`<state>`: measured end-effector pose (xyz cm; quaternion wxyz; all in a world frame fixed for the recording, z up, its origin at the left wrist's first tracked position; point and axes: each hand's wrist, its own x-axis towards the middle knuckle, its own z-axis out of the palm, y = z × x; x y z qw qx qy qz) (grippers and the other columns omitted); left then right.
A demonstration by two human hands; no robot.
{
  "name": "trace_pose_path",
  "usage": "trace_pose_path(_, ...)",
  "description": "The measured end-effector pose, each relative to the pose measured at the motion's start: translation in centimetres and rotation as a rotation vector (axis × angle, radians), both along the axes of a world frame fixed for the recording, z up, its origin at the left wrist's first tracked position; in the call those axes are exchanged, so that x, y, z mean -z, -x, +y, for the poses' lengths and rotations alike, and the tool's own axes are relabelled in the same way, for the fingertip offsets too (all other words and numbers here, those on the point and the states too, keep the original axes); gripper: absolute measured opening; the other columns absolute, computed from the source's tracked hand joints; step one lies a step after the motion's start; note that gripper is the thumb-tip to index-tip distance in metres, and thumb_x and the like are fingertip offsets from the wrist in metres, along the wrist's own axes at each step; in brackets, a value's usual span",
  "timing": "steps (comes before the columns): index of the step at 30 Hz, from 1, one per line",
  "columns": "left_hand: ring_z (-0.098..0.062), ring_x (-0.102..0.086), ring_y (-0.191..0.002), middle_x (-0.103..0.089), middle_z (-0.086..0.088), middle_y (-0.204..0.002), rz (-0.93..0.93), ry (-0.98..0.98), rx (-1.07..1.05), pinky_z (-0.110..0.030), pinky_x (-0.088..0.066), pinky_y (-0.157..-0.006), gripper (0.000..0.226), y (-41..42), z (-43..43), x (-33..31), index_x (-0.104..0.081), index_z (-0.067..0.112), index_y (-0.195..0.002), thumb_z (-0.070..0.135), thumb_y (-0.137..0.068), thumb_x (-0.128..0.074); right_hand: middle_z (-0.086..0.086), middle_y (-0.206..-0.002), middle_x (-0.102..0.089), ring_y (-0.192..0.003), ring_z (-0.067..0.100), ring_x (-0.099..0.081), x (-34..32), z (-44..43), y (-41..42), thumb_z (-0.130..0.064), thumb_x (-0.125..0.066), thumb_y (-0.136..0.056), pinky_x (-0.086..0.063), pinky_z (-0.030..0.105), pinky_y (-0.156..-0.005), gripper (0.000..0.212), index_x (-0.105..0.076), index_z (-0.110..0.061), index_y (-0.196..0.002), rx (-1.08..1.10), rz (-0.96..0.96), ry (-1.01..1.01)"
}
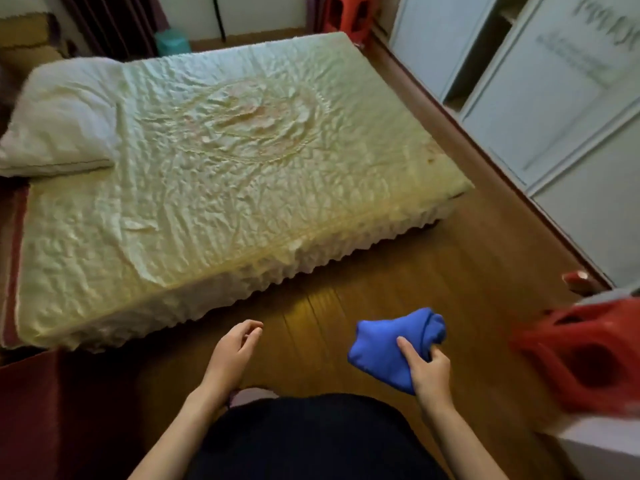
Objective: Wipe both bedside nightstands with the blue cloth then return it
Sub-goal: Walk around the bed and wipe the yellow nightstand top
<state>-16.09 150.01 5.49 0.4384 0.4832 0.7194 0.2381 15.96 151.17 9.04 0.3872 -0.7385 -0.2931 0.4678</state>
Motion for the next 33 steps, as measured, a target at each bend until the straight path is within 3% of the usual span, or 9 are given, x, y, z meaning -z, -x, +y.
trace_pose_path(5,-0.005,-0.062,-0.095,-0.066,0.009,-0.103,-0.03,0.073,0.277,-0.014,-0.045,-0.072,0.015,-10.4,3.5,0.3,-0.06,0.03,-0.108,0.028,-0.097,-0.051,0.012,-0.088,-0.067,-0.076,0.019,-0.062,1.2,-4.7,-9.1,-0.012,-0.072,-0.085,-0.046,0.029,-0.061,0.017,-0.062,-0.002,-0.095,0.33,0.0,0.064)
trace_pose_path(11,-0.005,-0.062,-0.095,-0.067,0.01,-0.098,0.025,0.1,0.41,-0.016,-0.044,-0.072,0.011,-16.7,10.6,0.0,-0.06,0.034,-0.1,0.028,-0.096,-0.052,0.015,-0.094,-0.067,-0.084,0.027,-0.064,2.0,-2.7,-15.6,-0.011,-0.071,-0.085,-0.047,0.027,-0.062,0.02,-0.064,0.001,-0.099,0.513,0.018,0.055)
trace_pose_path(16,0.001,-0.059,-0.088,-0.067,0.011,-0.096,0.084,0.08,0.419,-0.014,-0.039,-0.069,0.014,-21.0,18.5,1.0,-0.064,0.027,-0.103,0.025,-0.097,-0.051,0.006,-0.087,-0.068,-0.078,0.015,-0.063,2.6,5.9,-20.2,-0.015,-0.072,-0.085,-0.048,0.028,-0.064,0.016,-0.064,-0.005,-0.094,0.545,0.031,0.018)
trace_pose_path(20,-0.009,-0.063,-0.095,-0.07,0.007,-0.1,0.069,0.103,0.38,-0.025,-0.045,-0.076,0.017,-24.7,27.2,3.1,-0.065,0.031,-0.102,0.029,-0.097,-0.05,0.002,-0.084,-0.067,-0.076,0.013,-0.063,3.3,15.5,-24.9,-0.014,-0.072,-0.084,-0.049,0.031,-0.069,0.011,-0.064,-0.009,-0.089,0.557,0.026,-0.016)
trace_pose_path(23,-0.014,-0.065,-0.094,-0.07,0.006,-0.099,0.058,0.12,0.428,-0.032,-0.047,-0.081,0.016,-29.0,35.1,2.9,-0.064,0.033,-0.099,0.03,-0.098,-0.049,-0.001,-0.08,-0.065,-0.073,0.007,-0.06,2.6,22.2,-29.1,-0.014,-0.073,-0.084,-0.046,0.024,-0.064,0.012,-0.063,-0.008,-0.087,0.57,-0.046,-0.011)
trace_pose_path(26,-0.012,-0.063,-0.087,-0.07,0.008,-0.098,0.018,0.137,0.484,-0.034,-0.047,-0.076,0.016,-34.7,42.7,1.5,-0.063,0.04,-0.094,0.033,-0.097,-0.049,0.008,-0.081,-0.066,-0.074,0.018,-0.061,1.7,27.1,-33.8,-0.016,-0.074,-0.083,-0.044,0.029,-0.065,0.016,-0.064,-0.003,-0.087,0.582,-0.141,0.018)
trace_pose_path(29,-0.01,-0.06,-0.08,-0.069,0.01,-0.097,-0.012,0.131,0.561,-0.032,-0.046,-0.074,0.019,-41.0,49.5,0.1,-0.066,0.033,-0.104,0.035,-0.097,-0.049,0.014,-0.082,-0.066,-0.078,0.026,-0.061,0.8,31.0,-38.5,-0.015,-0.074,-0.082,-0.042,0.034,-0.072,0.016,-0.063,-0.003,-0.083,0.617,-0.196,0.052)
trace_pose_path(33,-0.01,-0.063,-0.099,-0.068,0.009,-0.106,-0.018,0.128,0.662,-0.03,-0.049,-0.086,0.027,-49.2,57.1,-0.9,-0.066,0.028,-0.113,0.038,-0.097,-0.047,0.015,-0.077,-0.065,-0.077,0.027,-0.06,0.5,35.4,-45.0,-0.015,-0.074,-0.082,-0.041,0.034,-0.071,0.018,-0.062,-0.003,-0.076,0.685,-0.235,0.093)
